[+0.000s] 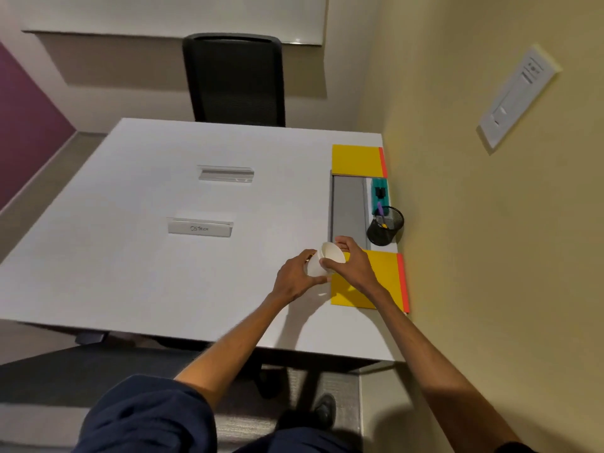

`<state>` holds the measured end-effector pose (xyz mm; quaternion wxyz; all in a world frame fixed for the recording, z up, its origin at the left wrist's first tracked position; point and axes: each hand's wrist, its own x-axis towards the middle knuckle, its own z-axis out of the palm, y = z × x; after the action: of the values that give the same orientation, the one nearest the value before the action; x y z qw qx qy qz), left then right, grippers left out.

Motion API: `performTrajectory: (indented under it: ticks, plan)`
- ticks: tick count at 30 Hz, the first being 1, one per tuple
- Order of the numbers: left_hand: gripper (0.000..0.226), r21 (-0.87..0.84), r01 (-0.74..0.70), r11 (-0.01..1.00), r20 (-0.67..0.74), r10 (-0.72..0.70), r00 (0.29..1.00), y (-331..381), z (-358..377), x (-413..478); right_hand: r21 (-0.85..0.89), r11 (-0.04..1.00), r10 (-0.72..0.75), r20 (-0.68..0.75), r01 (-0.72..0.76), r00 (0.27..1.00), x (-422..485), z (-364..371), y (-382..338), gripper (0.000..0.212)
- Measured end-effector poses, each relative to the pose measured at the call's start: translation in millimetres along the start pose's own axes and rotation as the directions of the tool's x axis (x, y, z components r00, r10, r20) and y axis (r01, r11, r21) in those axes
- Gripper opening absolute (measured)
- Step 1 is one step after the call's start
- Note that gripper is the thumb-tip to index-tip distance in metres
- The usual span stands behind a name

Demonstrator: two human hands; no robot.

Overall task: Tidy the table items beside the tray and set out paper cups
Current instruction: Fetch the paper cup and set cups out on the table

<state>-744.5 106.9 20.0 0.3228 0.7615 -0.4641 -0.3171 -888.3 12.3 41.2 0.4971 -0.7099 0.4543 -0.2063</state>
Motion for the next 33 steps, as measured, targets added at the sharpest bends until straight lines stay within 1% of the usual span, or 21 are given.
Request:
performTrajectory:
  ticks: [4,7,11,15,18,22,26,30,33]
  plan:
    - [0.074,-0.011,0.044,0.999,-0.135,-0.045,0.99,-8.6,-41.7,-17.6,0.033,0.993,-0.115,0.073,0.113,0.991,13.7,23.3,-29.9,0.062]
    - [0.074,-0.002,0.077,0.997,-0.221,-0.075,0.972,-18.8,-76.1,-36.6,0.09,0.982,-0.179,0.141,0.168,0.974,19.7,45.4,-57.5,0.06]
    - [0.073,-0.033,0.143,0.989,-0.355,-0.145,0.924,-38.9,-123.7,-67.0,0.217,0.953,-0.251,0.163,0.213,0.954,15.5,80.4,-93.2,0.054]
    - [0.07,-0.082,0.185,0.979,-0.43,-0.202,0.88,-61.1,-162.1,-100.5,0.312,0.924,-0.291,0.204,0.22,0.935,0.8,118.6,-121.7,0.052]
    - [0.067,-0.12,0.205,0.971,-0.483,-0.238,0.843,-75.0,-187.0,-122.7,0.378,0.902,-0.3,0.199,0.21,0.933,-11.4,143.4,-140.2,0.057]
    - [0.067,-0.173,0.186,0.967,-0.56,-0.252,0.789,-91.8,-223.3,-154.7,0.471,0.86,-0.289,0.13,0.197,0.949,-30.5,175.8,-167.7,0.059]
    - [0.066,-0.188,0.175,0.966,-0.597,-0.254,0.761,-111.4,-260.4,-195.1,0.488,0.849,-0.289,0.109,0.203,0.951,-61.6,216.6,-190.3,0.059]
    - [0.068,-0.198,0.174,0.965,-0.656,-0.262,0.707,-142.2,-290.5,-240.2,0.517,0.837,-0.275,0.111,0.18,0.955,-103.8,262.8,-210.1,0.054]
    - [0.069,-0.207,0.152,0.967,-0.702,-0.254,0.665,-158.8,-309.2,-272.6,0.53,0.83,-0.271,0.111,0.173,0.956,-128.8,294.3,-223.4,0.054]
